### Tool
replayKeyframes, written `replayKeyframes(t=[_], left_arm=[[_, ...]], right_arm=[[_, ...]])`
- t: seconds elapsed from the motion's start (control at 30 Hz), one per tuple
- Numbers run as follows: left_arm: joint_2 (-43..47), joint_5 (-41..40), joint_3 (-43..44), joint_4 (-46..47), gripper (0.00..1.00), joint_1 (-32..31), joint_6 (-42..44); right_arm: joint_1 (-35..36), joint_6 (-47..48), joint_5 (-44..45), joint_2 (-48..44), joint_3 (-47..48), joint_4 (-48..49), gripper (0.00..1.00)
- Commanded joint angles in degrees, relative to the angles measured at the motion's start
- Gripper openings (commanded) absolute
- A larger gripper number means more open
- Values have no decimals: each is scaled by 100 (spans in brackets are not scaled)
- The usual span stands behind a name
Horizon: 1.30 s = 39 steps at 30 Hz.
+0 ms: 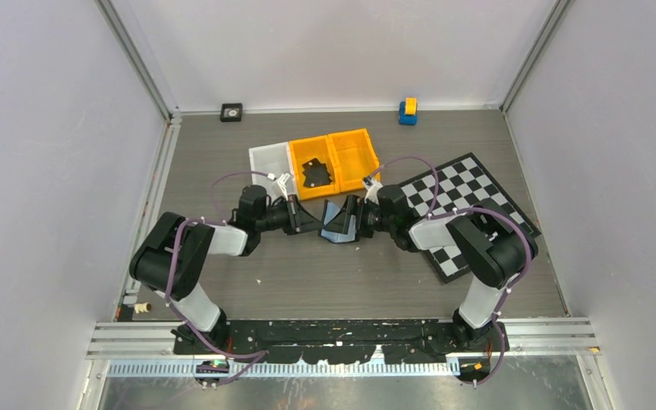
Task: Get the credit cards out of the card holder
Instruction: Close the card holder at the center of the board.
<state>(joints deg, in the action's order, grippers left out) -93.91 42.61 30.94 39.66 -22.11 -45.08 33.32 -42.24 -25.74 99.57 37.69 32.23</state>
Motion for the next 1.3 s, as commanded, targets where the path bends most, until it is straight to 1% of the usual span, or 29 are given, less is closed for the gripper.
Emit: replayKeyframes(t=[0.0, 0.13, 0.3, 0.4, 0.47, 0.53, 0.63, 0.67, 0.73, 0.77, 0.83, 0.87, 0.9, 0.93, 0.97, 1.0, 1.03, 1.07, 1.1, 1.2, 1.23, 1.27], left_arm=[[-103, 330, 187, 420, 0, -31, -149], [-279, 418, 235, 618, 0, -31, -257], [-486, 615, 217, 1101, 0, -30, -538], [-431, 552, 208, 988, 2, -33, -487], [-359, 458, 207, 812, 5, -30, -363], [-304, 336, 215, 606, 10, -30, -248], [-252, 162, 245, 317, 24, -30, -85], [-237, 91, 260, 201, 29, -30, -16], [-166, -137, 316, -196, 35, -31, 174], [-133, -253, 343, -386, 37, -31, 276], [-67, -455, 377, -648, 38, -31, 424], [-44, -522, 390, -734, 36, -30, 477], [-32, -548, 391, -768, 34, -30, 505], [-32, -554, 393, -765, 31, -30, 509], [-48, -528, 396, -740, 27, -31, 509], [-73, -487, 398, -697, 21, -33, 490], [-101, -465, 396, -650, 14, -31, 465], [-117, -438, 395, -608, 9, -32, 451], [-123, -423, 395, -591, 7, -31, 448], [-34, -437, 369, -632, 6, -31, 467], [9, -457, 362, -705, 8, -30, 490], [54, -483, 356, -765, 11, -30, 518]], right_arm=[[16, -248, -404, 232, 156, 735, 88], [16, -257, -393, 321, 229, 731, 87], [16, -212, -337, 437, 340, 539, 59], [11, -223, -315, 426, 345, 527, 44], [16, -198, -295, 399, 341, 498, 37], [11, -189, -285, 388, 335, 466, 33], [12, -164, -284, 376, 331, 440, 27], [14, -157, -285, 374, 329, 435, 26], [12, -145, -285, 335, 314, 425, 26], [15, -140, -283, 309, 290, 420, 26], [10, -84, -275, 247, 269, 367, 28], [16, -59, -270, 213, 256, 325, 29], [9, -30, -251, 186, 249, 281, 33], [16, 4, -225, 159, 243, 236, 40], [16, 35, -192, 133, 234, 193, 50], [11, 51, -156, 105, 217, 169, 54], [4, 61, -121, 76, 204, 139, 56], [6, 74, -82, 47, 197, 100, 59], [8, 89, -31, -1, 164, 85, 65], [-62, 102, 162, -198, 3, 85, 78], [-81, 102, 210, -295, -62, 101, 83], [-122, 106, 239, -371, -145, 117, 85]])
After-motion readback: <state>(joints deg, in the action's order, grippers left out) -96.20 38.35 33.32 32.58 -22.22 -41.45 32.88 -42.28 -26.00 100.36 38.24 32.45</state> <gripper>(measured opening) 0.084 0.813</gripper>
